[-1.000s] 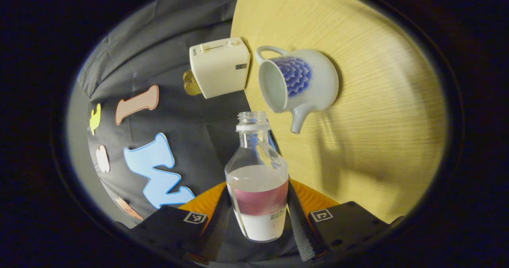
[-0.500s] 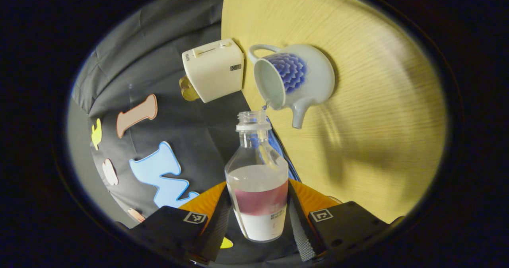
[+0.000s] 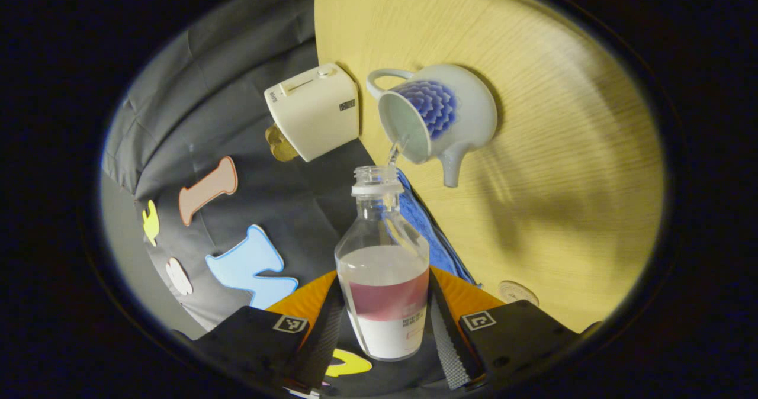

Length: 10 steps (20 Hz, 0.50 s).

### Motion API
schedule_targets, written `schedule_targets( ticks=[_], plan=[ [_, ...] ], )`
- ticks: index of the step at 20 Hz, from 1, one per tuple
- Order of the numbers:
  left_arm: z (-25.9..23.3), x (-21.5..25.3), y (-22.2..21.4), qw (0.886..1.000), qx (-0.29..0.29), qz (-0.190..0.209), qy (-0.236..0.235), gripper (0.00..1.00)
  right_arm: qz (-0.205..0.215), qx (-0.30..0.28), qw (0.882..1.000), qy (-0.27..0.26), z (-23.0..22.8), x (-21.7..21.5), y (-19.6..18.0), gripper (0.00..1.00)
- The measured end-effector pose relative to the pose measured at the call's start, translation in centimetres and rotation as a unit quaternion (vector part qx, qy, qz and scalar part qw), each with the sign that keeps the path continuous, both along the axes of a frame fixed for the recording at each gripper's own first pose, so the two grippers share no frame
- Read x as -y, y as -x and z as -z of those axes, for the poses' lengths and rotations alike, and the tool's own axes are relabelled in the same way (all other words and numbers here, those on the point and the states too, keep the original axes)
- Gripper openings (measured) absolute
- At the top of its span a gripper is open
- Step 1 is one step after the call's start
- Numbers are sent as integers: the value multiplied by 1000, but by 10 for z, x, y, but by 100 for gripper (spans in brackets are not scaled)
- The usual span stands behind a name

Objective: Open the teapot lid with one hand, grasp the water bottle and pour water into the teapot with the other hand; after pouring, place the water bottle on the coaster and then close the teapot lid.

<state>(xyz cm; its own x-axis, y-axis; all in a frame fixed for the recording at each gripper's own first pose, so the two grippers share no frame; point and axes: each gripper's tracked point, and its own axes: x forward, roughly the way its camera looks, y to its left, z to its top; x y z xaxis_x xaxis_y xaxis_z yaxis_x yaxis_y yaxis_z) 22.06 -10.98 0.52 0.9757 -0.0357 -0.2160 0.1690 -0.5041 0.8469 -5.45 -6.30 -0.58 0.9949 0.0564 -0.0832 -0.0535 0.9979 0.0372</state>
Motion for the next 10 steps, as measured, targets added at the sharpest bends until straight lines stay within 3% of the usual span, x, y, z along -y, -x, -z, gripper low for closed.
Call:
schedule_targets(
  ticks=[10],
  plan=[
    [2, 5, 3, 999, 10, 15, -41, 86, 2, -3, 1000, -1, 1, 4, 1, 2]
  ],
)
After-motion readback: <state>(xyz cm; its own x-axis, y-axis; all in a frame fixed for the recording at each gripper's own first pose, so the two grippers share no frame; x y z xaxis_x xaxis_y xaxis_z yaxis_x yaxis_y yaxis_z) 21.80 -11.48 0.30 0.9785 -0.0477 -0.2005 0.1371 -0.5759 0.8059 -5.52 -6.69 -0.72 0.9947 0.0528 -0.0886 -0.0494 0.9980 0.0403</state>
